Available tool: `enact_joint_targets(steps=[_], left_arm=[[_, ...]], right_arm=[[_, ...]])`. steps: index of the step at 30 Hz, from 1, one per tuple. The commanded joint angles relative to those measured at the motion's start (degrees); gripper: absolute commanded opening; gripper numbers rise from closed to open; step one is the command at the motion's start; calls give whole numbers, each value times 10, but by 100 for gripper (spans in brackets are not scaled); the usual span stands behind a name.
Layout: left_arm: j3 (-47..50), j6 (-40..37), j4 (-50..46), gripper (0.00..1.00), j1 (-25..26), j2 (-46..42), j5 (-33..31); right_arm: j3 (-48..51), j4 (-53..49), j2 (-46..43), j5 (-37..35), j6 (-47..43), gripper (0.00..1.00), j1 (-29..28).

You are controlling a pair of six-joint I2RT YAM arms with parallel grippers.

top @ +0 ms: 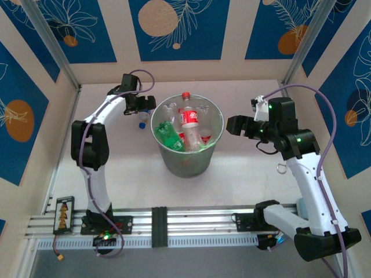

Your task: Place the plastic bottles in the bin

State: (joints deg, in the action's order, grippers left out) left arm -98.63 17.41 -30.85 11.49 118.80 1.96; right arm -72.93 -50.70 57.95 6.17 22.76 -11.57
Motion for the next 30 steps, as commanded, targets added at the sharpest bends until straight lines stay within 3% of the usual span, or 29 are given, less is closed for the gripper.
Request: enact_joint_targets(steps=[1,11,27,30], left_arm=[[-27,-20,-8,100,-1,31,11],[-21,-25,-9,95,3,85,6],[0,-24,-1,63,4,72,-11],[-6,-30,-11,62,1,65,-20]], right_arm=[[11,-11,-6,6,-7,83,6],[22,-3,-2,17,-4,82,8],[23,-6,-6,12,-5,82,10],[23,-3,-4,17,-5,81,9]])
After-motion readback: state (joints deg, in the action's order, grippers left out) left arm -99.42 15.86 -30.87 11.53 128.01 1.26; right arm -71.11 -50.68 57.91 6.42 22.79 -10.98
